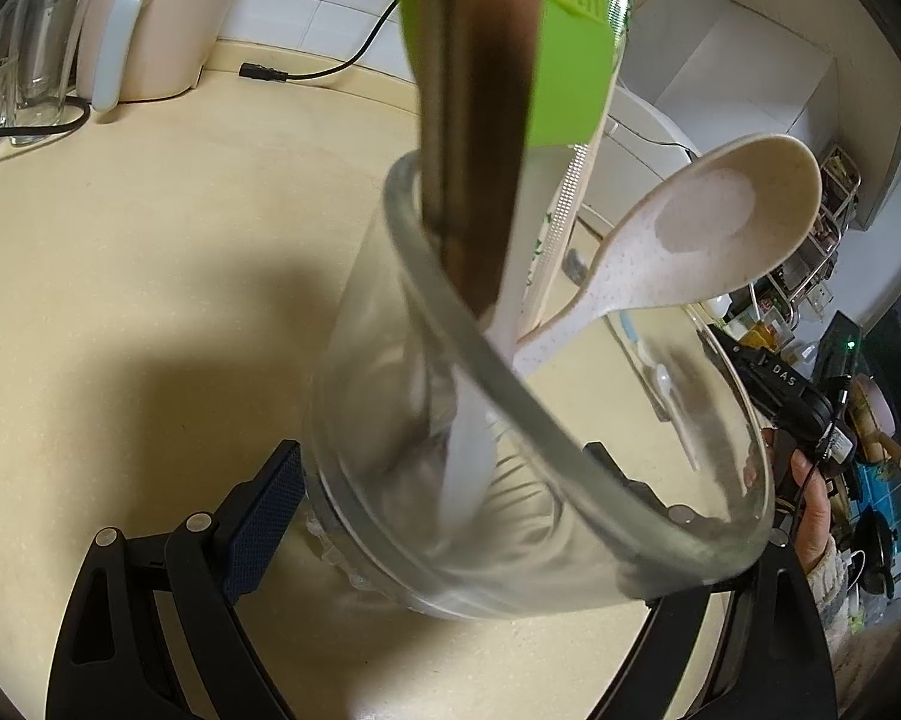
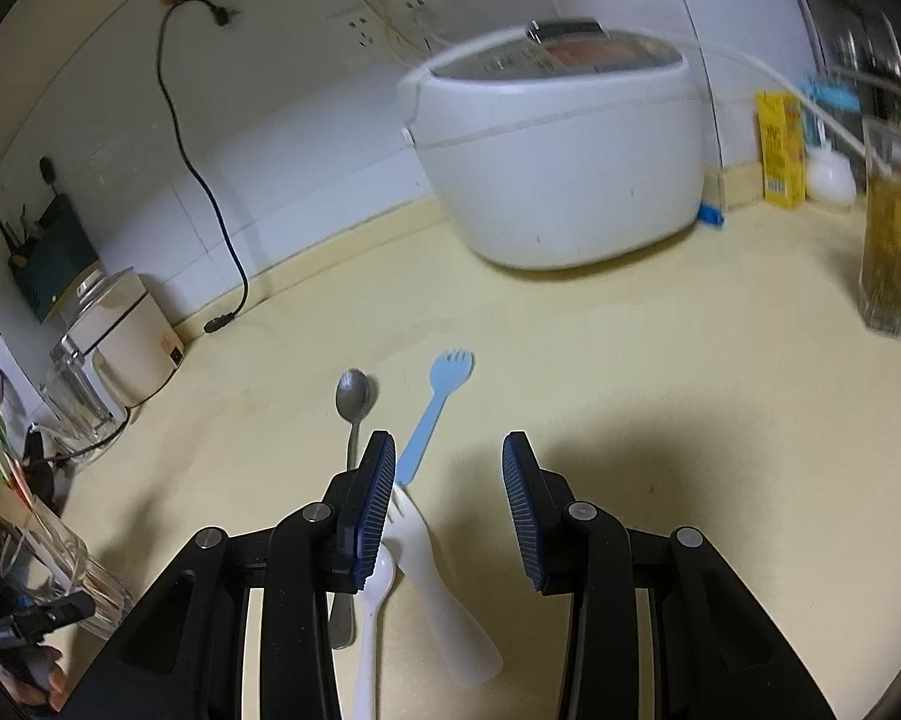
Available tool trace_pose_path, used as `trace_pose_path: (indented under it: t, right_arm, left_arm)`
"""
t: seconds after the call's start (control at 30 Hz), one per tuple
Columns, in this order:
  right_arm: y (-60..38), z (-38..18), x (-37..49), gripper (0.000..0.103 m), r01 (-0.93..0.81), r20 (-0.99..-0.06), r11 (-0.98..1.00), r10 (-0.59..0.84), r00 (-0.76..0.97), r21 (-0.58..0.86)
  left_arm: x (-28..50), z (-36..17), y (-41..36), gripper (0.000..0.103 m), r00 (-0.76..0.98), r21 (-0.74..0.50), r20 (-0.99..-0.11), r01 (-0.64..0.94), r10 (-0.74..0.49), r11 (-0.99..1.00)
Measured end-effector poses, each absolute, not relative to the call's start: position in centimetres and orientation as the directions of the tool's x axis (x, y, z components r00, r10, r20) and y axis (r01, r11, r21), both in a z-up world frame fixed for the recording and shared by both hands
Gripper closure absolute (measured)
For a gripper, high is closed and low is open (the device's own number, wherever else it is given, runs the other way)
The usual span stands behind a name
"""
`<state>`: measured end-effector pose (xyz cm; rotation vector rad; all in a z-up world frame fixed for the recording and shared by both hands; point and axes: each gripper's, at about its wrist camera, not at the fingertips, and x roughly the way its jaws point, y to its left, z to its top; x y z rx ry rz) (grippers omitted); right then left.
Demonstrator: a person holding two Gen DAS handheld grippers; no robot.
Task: Organize utensils
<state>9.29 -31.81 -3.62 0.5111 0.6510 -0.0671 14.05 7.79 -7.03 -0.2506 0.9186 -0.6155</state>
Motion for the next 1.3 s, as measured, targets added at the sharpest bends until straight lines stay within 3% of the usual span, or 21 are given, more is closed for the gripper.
trace_pose_path:
  t: [0.2, 0.3, 0.57, 0.77, 0.87, 1.03, 1.3]
  right_arm:
    - [-33.3, -6.5, 9.9, 0.065, 0.250, -0.617, 0.765, 0.234, 0.752, 0.594]
    - [-34.3, -7.9, 9.7, 0.069, 0.254, -0.580, 0.681, 0.303, 0.756, 0.687]
    - [-33.7, -7.3, 9.8, 0.069, 0.256, -0.598, 0.703, 0.293, 0.746, 0.664]
    - [-31.3, -5.7, 11.4, 0.069, 0.210, -0.673, 0.826, 0.248, 0.697, 0.523]
    - [-29.6, -3.8, 12.4, 0.068, 0.150, -0.684, 0.902, 0.190, 0.704, 0.404]
    - [-27.5, -1.0, 16.3, 0.067, 0.044, -0.683, 0.945, 0.201, 0.702, 0.323]
    - [-23.0, -2.8, 24.8, 0.067, -0.030, -0.804, 0.990, 0.130, 0.580, 0.138]
  left_arm:
    - [14.1, -7.0, 8.0, 0.011, 0.451, -0.454, -0.665, 0.389, -0.595, 0.802]
    - [14.1, -6.9, 8.0, 0.011, 0.453, -0.448, -0.668, 0.389, -0.591, 0.805]
    - [14.0, -6.8, 8.1, 0.011, 0.452, -0.453, -0.665, 0.389, -0.595, 0.802]
    - [14.0, -6.9, 8.1, 0.011, 0.451, -0.455, -0.665, 0.389, -0.596, 0.801]
    - [14.1, -7.0, 8.3, 0.011, 0.449, -0.461, -0.661, 0.389, -0.601, 0.797]
    - [14.1, -7.1, 8.6, 0.011, 0.447, -0.467, -0.658, 0.388, -0.605, 0.795]
    - [14.1, -7.0, 8.6, 0.011, 0.447, -0.466, -0.659, 0.388, -0.604, 0.795]
